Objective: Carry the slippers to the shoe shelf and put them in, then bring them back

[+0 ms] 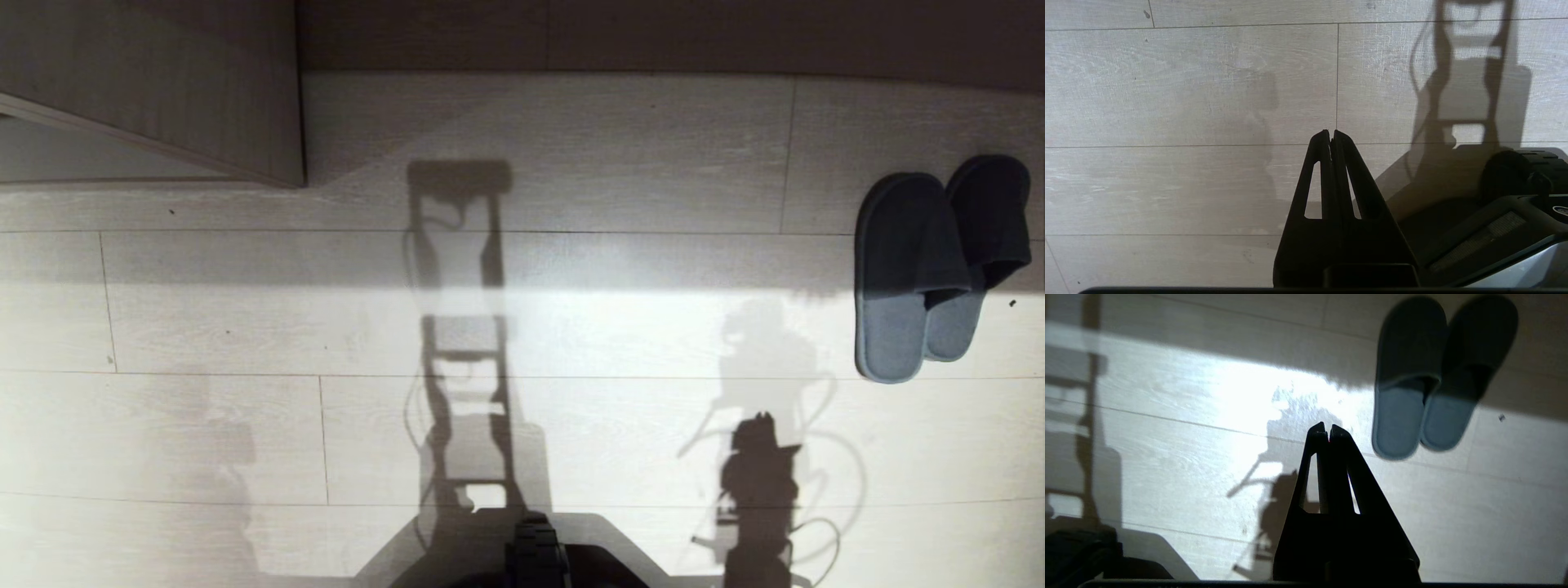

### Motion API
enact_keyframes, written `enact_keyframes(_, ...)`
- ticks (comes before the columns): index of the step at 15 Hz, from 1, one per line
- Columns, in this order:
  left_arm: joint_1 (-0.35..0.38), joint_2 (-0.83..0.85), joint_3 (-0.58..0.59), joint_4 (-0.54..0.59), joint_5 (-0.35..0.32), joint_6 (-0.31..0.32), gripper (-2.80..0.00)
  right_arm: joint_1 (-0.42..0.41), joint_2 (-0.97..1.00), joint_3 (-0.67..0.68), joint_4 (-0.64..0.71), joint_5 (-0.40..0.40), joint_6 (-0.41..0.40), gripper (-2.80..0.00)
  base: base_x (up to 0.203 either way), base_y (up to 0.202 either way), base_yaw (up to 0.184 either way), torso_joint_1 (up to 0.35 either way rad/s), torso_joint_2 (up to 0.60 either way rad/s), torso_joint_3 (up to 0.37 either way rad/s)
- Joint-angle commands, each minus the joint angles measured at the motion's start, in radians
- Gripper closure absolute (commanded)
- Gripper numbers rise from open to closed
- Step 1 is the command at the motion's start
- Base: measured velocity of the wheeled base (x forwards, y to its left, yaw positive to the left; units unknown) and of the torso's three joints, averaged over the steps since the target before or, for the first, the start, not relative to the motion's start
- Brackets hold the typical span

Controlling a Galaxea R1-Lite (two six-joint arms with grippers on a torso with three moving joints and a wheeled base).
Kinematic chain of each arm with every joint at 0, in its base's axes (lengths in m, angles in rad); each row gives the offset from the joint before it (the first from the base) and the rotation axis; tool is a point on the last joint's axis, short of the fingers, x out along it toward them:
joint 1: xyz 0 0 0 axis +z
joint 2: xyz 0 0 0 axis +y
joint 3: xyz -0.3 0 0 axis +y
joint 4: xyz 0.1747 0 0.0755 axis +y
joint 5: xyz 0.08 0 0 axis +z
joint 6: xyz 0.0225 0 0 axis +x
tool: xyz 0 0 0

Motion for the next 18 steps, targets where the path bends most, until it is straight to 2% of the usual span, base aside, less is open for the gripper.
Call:
enact_keyframes(1,0.000,-0.001,0.000,0.000,0.000,0.000,0.00,0.005,-0.039,0.006,0.082,-0.031,-0.001,0.00,0.000,0.000,0.000,0.000,0.00,0.000)
enact_keyframes(3,0.000,0.000,0.000,0.000,0.000,0.000,0.00,0.023,-0.090,0.006,0.194,-0.032,-0.005,0.00,0.000,0.000,0.000,0.000,0.00,0.000)
enact_keyframes(5,0.000,0.000,0.000,0.000,0.000,0.000,0.00,0.039,-0.133,0.006,0.272,-0.067,0.000,0.00,0.000,0.000,0.000,0.000,0.00,0.000)
enact_keyframes(8,0.000,0.000,0.000,0.000,0.000,0.000,0.00,0.050,-0.227,0.006,0.462,-0.074,0.005,0.00,0.000,0.000,0.000,0.000,0.00,0.000)
enact_keyframes(12,0.000,0.000,0.000,0.000,0.000,0.000,0.00,0.051,-0.288,0.007,0.502,-0.042,0.003,0.00,0.000,0.000,0.000,0.000,0.00,0.000)
enact_keyframes(15,0.000,0.000,0.000,0.001,0.000,0.000,0.00,0.052,-0.288,0.006,0.513,-0.041,0.067,0.00,0.000,0.000,0.000,0.000,0.00,0.000)
enact_keyframes(18,0.000,0.000,0.000,0.000,0.000,0.000,0.00,0.052,-0.288,0.007,0.514,-0.041,0.067,0.00,0.000,0.000,0.000,0.000,0.00,0.000)
